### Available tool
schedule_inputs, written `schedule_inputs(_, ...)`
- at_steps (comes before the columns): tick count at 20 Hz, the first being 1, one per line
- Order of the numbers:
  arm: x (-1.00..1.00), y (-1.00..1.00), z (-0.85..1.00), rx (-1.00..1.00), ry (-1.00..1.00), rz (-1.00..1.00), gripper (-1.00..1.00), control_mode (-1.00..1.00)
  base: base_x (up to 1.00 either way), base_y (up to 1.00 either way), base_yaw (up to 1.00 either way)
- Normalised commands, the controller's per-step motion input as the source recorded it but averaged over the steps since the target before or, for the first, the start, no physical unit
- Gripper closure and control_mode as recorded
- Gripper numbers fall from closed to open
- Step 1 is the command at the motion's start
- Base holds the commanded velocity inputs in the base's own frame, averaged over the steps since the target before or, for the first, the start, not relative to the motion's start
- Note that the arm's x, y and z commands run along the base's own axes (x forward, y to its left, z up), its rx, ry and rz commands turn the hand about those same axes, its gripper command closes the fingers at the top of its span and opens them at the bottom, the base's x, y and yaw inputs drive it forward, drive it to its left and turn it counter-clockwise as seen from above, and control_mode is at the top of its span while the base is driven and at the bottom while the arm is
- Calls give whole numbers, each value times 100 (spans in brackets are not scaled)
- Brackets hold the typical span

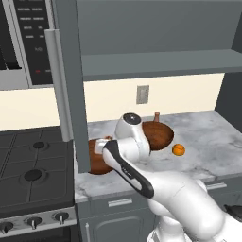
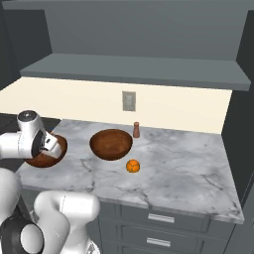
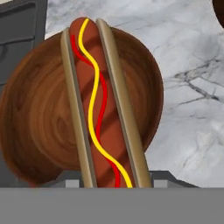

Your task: Pick both bowls and place them on the counter. Then place the orange in one bowl and place the hot dog in the other bowl.

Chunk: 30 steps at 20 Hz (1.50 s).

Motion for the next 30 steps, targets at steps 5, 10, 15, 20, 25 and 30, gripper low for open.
schedule_inputs(5,25,10,-33,0,14,0,100,-100,0,0,0)
schedule_inputs(10,14,8,-25,0,12,0,100,-100,0,0,0)
schedule_inputs(15,14,32,-14,-6,10,0,100,-100,0,0,0)
schedule_inputs(20,11,42,-17,-11,10,0,100,-100,0,0,0)
schedule_inputs(25,9,28,-29,-9,10,0,100,-100,0,0,0)
schedule_inputs(30,2,3,-34,-2,7,0,100,-100,0,0,0)
